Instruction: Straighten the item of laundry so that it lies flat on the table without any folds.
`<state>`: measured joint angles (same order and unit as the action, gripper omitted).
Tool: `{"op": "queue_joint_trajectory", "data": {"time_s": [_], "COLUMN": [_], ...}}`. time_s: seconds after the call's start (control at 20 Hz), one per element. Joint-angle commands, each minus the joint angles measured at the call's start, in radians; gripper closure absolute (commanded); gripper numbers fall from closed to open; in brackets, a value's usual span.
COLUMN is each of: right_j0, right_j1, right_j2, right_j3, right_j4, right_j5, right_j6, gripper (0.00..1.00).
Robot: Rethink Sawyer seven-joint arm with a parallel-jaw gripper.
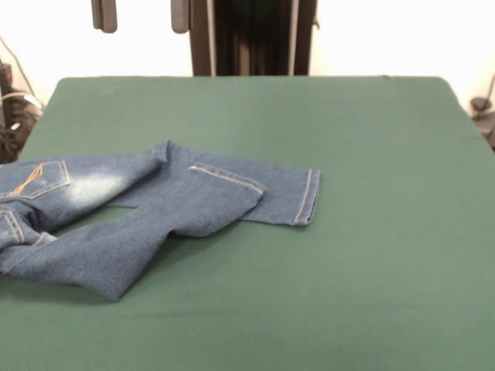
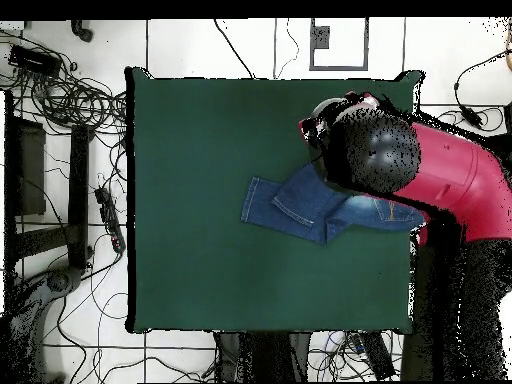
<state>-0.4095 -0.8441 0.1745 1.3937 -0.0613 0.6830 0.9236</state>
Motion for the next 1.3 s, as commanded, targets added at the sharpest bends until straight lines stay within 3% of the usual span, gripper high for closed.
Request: {"op": "queue_joint_trajectory", "data": {"time_s": [0.05, 0.6, 0.7, 0.8, 0.85, 1.3], "right_j0": [0.063, 0.028, 0.024, 0.08, 0.081, 0.034], "right_j1": [0.127, 0.2, 0.224, 0.267, 0.281, 0.263], "right_j2": [-0.021, 0.024, 0.033, -0.032, -0.03, 0.042], "right_j3": [0.183, 0.218, 0.207, 0.13, 0.124, 0.197], "right_j4": [-0.013, -0.009, -0.018, -0.058, -0.06, -0.027], "right_j5": [-0.062, -0.158, -0.103, 0.08, 0.093, -0.011], "right_j6": [0.285, 0.196, 0.147, 0.134, 0.124, 0.107], "gripper": [0.0, 0.0, 0.0, 0.0, 0.0, 0.0]}}
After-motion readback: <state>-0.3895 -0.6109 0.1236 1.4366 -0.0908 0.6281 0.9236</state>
